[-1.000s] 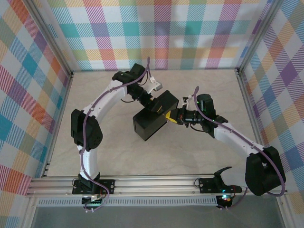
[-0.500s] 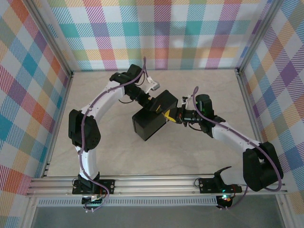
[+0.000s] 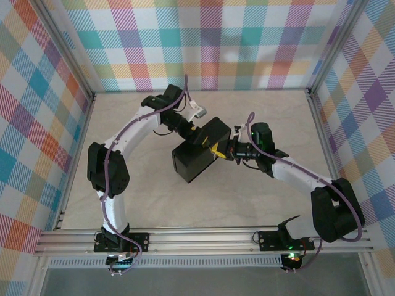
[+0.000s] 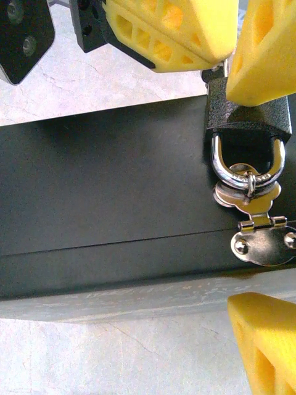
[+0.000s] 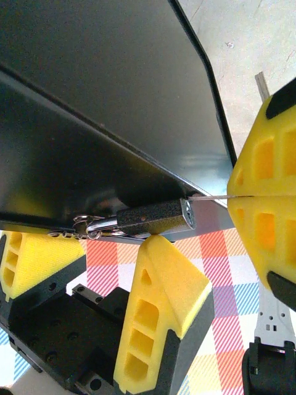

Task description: Unlock a padlock with a key

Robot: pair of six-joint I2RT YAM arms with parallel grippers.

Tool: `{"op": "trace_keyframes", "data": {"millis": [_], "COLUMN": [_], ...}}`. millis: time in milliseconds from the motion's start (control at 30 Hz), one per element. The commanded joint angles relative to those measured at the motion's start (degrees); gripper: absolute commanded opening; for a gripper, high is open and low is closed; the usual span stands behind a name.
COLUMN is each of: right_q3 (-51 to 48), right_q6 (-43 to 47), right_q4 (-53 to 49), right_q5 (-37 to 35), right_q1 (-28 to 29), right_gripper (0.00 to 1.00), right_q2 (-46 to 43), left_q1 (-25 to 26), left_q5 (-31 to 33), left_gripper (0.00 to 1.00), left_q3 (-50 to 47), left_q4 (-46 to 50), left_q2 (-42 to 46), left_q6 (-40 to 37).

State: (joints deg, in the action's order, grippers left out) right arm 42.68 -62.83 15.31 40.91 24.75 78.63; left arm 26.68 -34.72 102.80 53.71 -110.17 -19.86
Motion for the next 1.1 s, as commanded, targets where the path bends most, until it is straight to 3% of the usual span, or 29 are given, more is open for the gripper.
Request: {"op": "trace_keyframes", "data": {"millis": [0, 400, 1067], "right_q3": [0.04, -1.69, -2.25], "right_q6": [-1.22, -1.15, -5.01], "right_q4": [3.18, 1.24, 7.27], "right_q5": [-0.65, -0.78, -1.18], "right_q1": [0.38, 0.42, 1.89], "right_gripper": [0.0, 0.0, 0.0], "right_q2": [0.73, -1.28, -0.8], "left_q1": [-0.48, -1.55, -1.56], "left_q5": [0.9, 0.29, -1.14], "left_gripper": [0.78, 0.78, 0.78], "left_q3": [-2.42, -2.96, -2.85], "left_q4": [3.18, 2.71, 2.01], "left_q2": [0.67, 1.06, 0.73], "left_q6": [0.12, 0.96, 2.38]}}
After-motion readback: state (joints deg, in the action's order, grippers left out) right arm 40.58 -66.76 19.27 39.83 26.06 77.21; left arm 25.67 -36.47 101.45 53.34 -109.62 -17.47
